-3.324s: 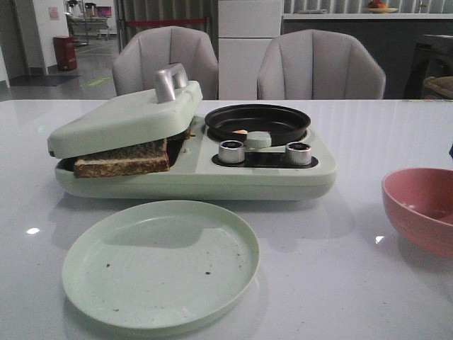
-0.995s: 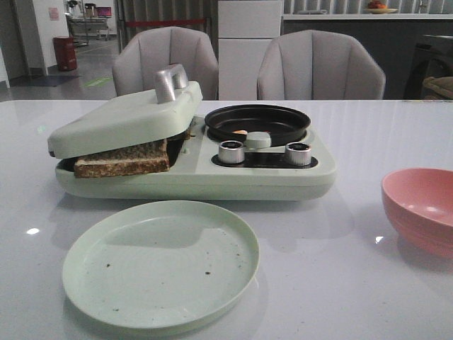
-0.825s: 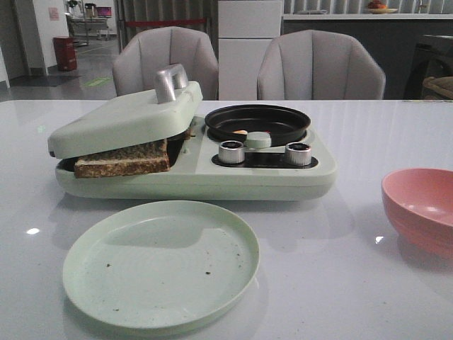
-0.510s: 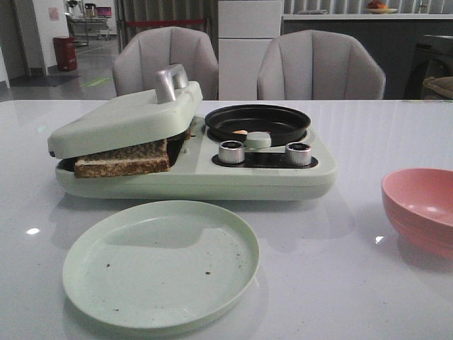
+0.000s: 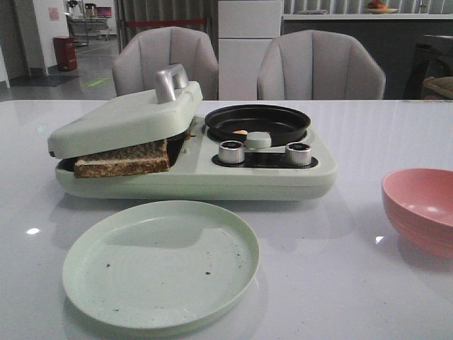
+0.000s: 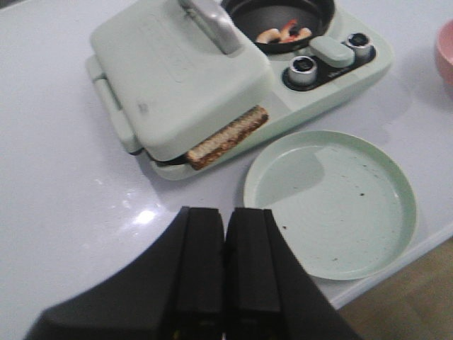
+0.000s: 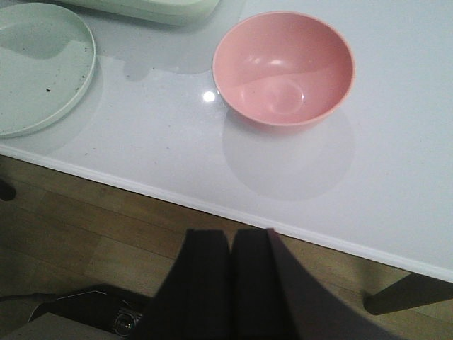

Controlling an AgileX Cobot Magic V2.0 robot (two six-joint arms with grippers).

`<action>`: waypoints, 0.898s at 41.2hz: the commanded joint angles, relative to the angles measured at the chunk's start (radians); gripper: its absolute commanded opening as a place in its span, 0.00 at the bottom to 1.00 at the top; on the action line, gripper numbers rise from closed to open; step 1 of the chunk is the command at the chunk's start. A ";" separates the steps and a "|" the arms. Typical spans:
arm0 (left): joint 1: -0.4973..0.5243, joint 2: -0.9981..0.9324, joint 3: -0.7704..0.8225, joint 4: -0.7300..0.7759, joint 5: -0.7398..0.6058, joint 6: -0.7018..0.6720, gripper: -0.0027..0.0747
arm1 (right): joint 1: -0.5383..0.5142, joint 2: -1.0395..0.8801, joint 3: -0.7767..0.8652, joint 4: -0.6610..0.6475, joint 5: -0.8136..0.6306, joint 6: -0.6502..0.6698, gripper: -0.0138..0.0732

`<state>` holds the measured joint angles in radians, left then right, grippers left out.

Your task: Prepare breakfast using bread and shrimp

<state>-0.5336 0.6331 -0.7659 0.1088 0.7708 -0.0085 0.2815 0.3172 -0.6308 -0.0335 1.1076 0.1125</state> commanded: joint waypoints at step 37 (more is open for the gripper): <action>0.464 -0.660 0.774 -0.116 -0.693 0.016 0.16 | -0.001 0.008 -0.023 -0.013 -0.069 -0.001 0.21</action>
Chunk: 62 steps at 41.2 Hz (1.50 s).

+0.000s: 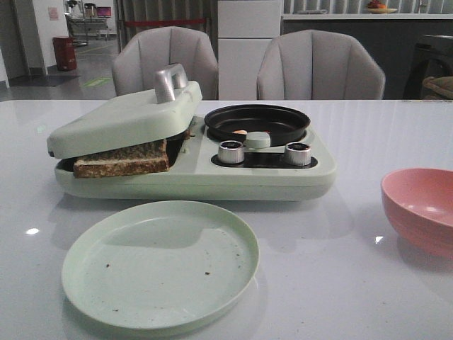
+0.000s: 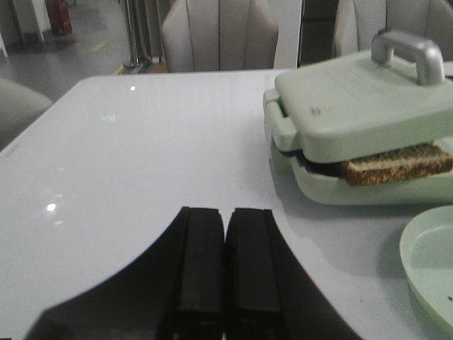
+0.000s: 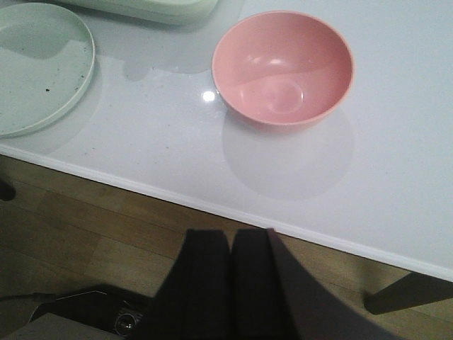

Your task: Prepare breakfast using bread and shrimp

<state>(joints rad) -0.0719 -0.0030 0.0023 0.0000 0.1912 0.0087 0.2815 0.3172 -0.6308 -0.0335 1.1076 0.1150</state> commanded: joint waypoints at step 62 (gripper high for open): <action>0.042 -0.024 0.006 -0.028 -0.238 -0.001 0.16 | -0.001 0.008 -0.023 -0.013 -0.067 -0.004 0.21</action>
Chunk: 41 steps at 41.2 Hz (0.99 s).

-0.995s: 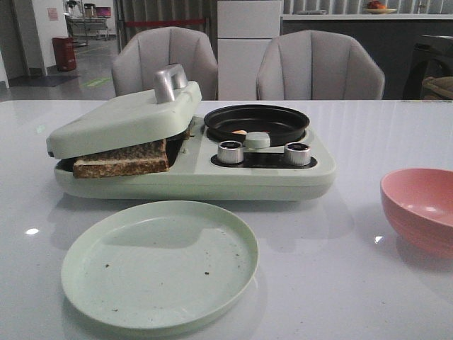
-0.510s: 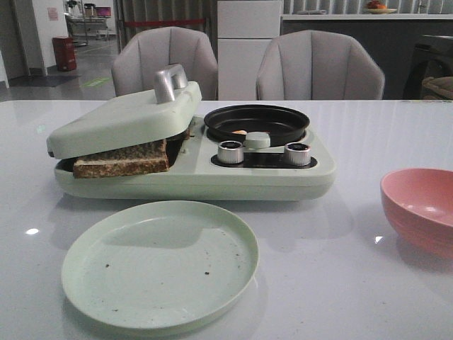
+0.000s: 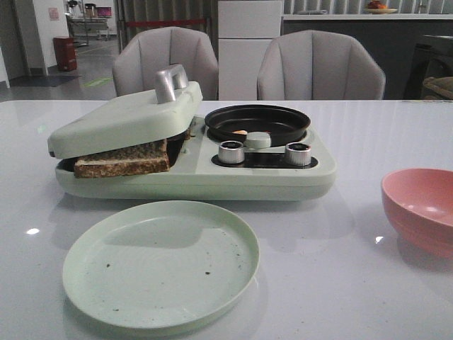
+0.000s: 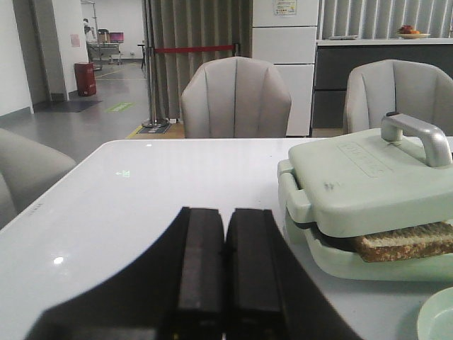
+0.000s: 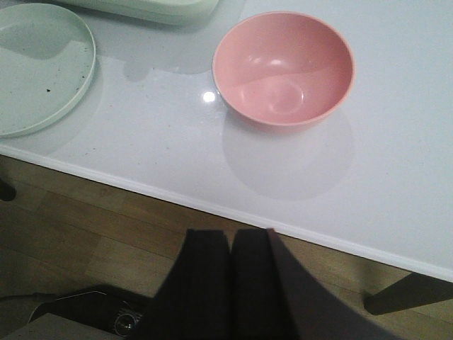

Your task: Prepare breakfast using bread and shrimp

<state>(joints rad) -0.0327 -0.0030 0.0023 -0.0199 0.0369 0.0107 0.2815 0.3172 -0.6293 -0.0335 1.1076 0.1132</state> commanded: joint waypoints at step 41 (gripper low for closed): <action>0.003 -0.023 0.006 -0.008 -0.084 -0.003 0.16 | -0.257 -0.280 0.338 -0.047 -0.716 -0.011 0.21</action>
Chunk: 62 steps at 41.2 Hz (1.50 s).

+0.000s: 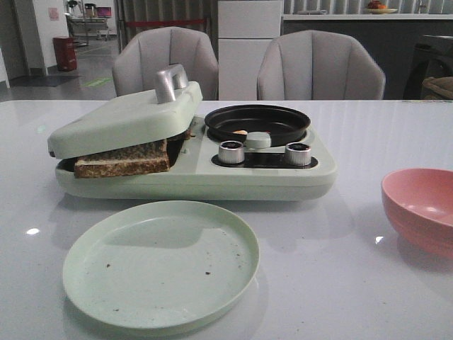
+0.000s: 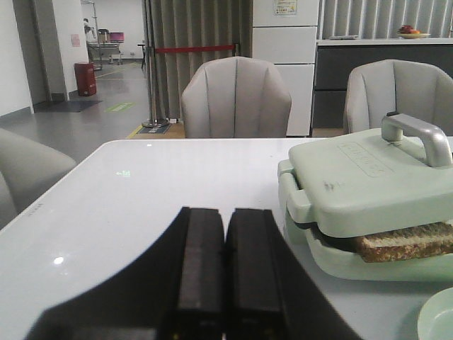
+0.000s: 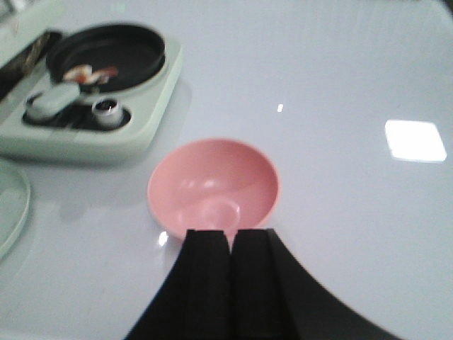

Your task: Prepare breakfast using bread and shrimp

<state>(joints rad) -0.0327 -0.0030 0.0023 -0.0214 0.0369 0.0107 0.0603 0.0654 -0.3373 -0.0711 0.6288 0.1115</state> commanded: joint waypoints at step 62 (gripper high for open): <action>0.003 -0.023 0.006 -0.007 -0.084 -0.003 0.16 | -0.136 -0.098 0.348 0.071 -0.719 -0.133 0.21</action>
<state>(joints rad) -0.0327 -0.0030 0.0023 -0.0214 0.0369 0.0107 -0.0741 -0.0103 0.0278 0.0360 0.0219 -0.0096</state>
